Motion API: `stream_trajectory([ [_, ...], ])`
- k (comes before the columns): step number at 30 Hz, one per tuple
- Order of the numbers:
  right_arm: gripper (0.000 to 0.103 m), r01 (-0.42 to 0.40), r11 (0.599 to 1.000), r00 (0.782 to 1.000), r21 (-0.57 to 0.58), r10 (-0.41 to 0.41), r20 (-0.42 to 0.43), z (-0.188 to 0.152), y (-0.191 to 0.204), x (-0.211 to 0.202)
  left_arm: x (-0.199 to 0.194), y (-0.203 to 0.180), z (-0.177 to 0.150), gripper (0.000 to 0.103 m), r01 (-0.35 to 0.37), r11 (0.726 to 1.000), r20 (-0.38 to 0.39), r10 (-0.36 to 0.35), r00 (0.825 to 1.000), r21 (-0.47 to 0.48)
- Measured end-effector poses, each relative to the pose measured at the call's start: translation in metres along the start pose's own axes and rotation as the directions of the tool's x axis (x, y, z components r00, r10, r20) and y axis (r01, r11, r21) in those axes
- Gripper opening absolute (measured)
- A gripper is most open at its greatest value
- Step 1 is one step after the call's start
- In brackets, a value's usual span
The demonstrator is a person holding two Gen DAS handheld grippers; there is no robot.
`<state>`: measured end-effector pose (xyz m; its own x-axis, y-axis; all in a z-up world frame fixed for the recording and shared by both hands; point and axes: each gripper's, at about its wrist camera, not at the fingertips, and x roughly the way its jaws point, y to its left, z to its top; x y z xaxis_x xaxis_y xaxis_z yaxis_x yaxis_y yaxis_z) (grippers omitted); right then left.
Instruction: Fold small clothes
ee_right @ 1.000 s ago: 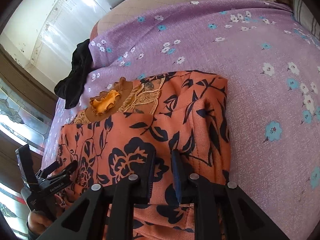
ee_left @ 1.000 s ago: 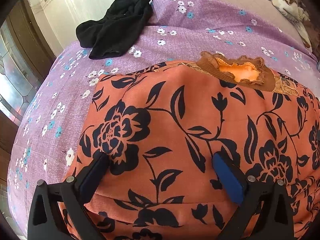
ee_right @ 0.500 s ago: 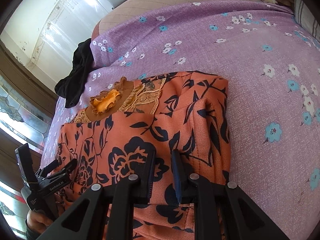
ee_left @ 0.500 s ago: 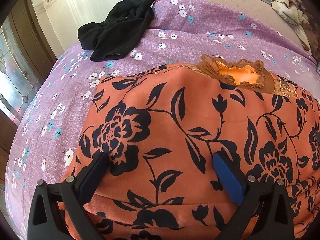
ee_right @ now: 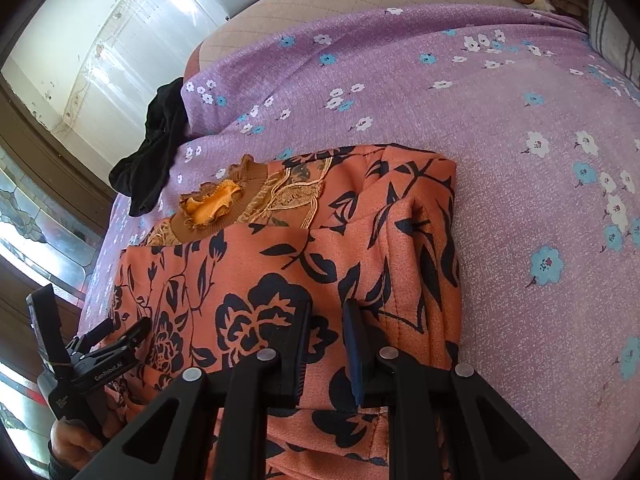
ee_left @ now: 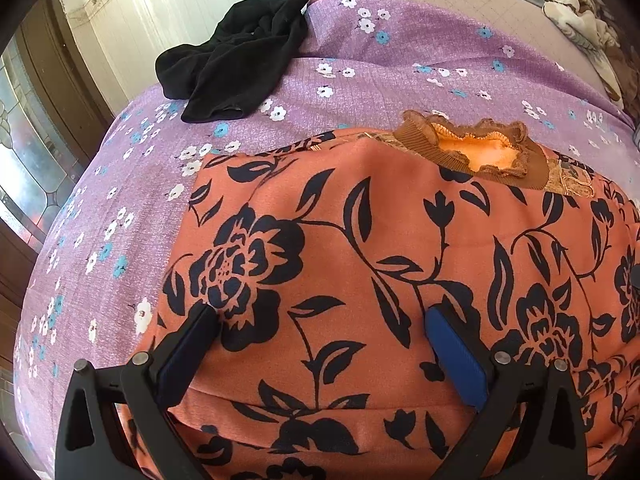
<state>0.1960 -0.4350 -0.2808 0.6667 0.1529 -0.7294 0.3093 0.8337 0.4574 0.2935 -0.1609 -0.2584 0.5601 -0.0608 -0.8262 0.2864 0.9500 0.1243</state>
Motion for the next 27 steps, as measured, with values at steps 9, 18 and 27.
stream_trajectory([
  [9,0.020,0.004,1.000,1.000,-0.006,-0.004,0.000,0.000,0.000,0.000,-0.059,0.044,0.029,0.103,-0.112,0.984,0.250,0.145,0.957,-0.142],
  [18,0.021,0.029,0.999,1.000,-0.019,-0.029,0.009,-0.001,0.004,0.001,-0.071,0.076,0.030,0.103,-0.066,0.969,0.267,0.130,0.955,-0.236],
  [27,0.021,0.114,0.989,0.991,-0.096,-0.107,0.080,0.000,0.029,-0.016,-0.066,0.046,0.024,0.103,-0.033,0.986,0.255,0.074,0.964,-0.162],
])
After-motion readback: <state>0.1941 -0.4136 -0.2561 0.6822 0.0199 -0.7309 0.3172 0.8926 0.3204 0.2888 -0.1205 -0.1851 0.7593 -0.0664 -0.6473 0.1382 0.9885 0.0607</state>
